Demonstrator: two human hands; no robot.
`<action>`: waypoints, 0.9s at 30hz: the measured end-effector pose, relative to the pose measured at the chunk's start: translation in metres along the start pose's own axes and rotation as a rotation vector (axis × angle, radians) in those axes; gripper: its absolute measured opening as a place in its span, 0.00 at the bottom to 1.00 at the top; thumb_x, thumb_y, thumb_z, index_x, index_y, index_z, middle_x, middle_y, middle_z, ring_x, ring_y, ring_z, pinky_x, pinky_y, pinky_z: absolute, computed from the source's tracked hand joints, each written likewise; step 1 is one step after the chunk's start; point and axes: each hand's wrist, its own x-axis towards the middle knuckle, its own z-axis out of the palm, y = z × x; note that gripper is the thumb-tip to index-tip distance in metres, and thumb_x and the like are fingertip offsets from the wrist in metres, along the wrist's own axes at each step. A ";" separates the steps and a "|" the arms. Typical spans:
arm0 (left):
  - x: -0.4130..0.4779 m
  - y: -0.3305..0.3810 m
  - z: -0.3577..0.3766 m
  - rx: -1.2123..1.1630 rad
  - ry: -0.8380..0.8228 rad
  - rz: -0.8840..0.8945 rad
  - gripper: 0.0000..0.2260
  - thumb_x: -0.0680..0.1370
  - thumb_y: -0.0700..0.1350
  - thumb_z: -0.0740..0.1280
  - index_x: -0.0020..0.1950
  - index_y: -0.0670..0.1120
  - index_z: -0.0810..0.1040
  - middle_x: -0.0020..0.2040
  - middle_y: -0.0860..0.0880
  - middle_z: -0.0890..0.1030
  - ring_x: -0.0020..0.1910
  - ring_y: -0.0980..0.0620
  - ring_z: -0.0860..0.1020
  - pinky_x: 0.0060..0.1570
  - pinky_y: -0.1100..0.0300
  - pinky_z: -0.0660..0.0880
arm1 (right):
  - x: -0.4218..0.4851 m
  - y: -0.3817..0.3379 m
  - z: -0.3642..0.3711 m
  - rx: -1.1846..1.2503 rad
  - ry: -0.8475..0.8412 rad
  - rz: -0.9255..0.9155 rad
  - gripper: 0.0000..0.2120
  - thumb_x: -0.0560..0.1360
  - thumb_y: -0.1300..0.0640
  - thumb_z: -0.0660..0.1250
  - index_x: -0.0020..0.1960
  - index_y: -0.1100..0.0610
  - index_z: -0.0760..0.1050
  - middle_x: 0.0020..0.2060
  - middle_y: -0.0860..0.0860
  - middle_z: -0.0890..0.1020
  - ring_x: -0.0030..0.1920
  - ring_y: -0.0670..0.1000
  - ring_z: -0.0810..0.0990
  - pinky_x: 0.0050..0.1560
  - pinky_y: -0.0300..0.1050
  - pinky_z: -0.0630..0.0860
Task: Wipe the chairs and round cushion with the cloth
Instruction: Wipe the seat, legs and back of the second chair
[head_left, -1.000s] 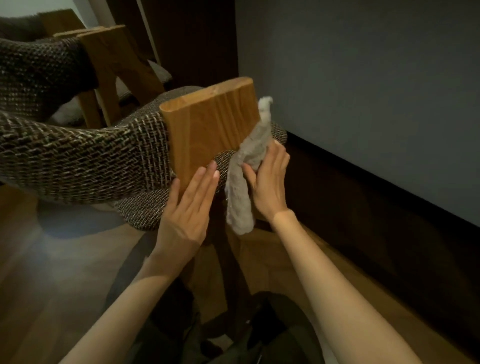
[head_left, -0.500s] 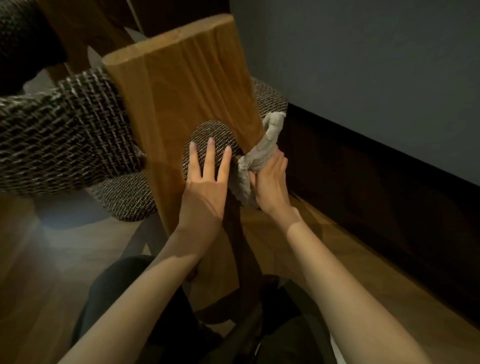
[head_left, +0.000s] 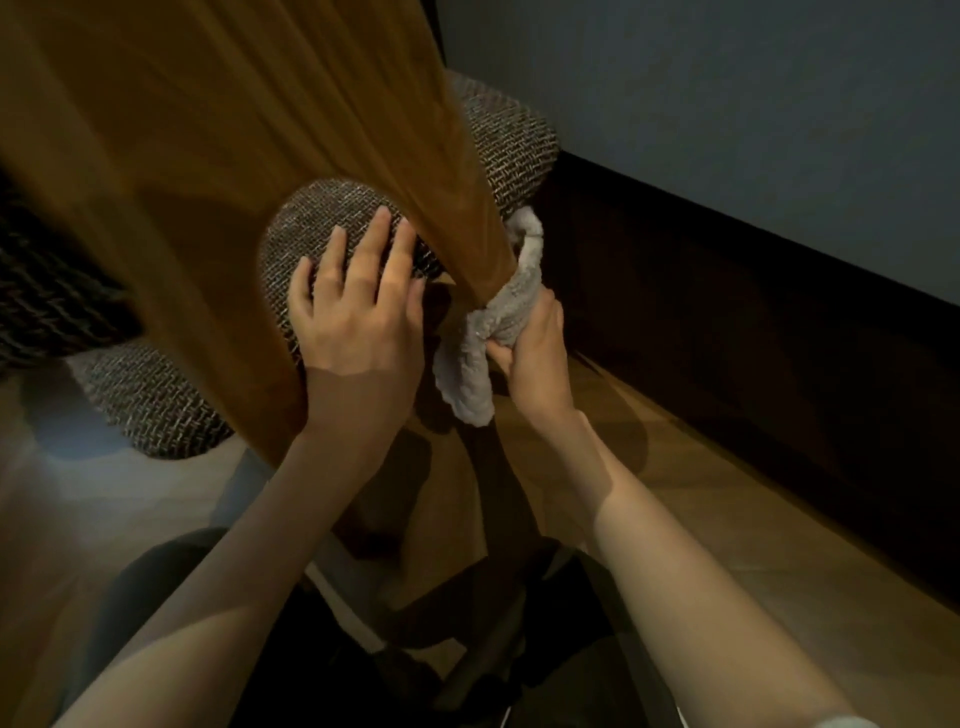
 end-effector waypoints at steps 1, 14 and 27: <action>0.000 0.000 0.001 0.001 0.003 0.006 0.19 0.84 0.48 0.53 0.73 0.44 0.67 0.72 0.44 0.69 0.71 0.40 0.67 0.70 0.42 0.60 | -0.001 0.009 0.000 0.009 -0.052 0.039 0.33 0.73 0.59 0.73 0.72 0.63 0.61 0.62 0.57 0.71 0.62 0.49 0.70 0.61 0.41 0.70; -0.001 -0.002 0.006 0.047 -0.022 -0.014 0.21 0.84 0.49 0.49 0.76 0.46 0.62 0.74 0.45 0.65 0.73 0.41 0.63 0.72 0.43 0.56 | -0.016 -0.027 -0.017 0.239 -0.114 0.070 0.43 0.75 0.46 0.64 0.78 0.56 0.40 0.77 0.54 0.53 0.76 0.52 0.52 0.75 0.58 0.56; -0.002 -0.009 0.020 0.158 0.193 0.071 0.17 0.84 0.47 0.54 0.72 0.45 0.69 0.69 0.45 0.73 0.67 0.42 0.72 0.66 0.44 0.68 | 0.012 -0.023 0.010 0.008 0.224 -0.057 0.40 0.67 0.47 0.76 0.69 0.64 0.62 0.60 0.62 0.75 0.61 0.60 0.75 0.59 0.57 0.75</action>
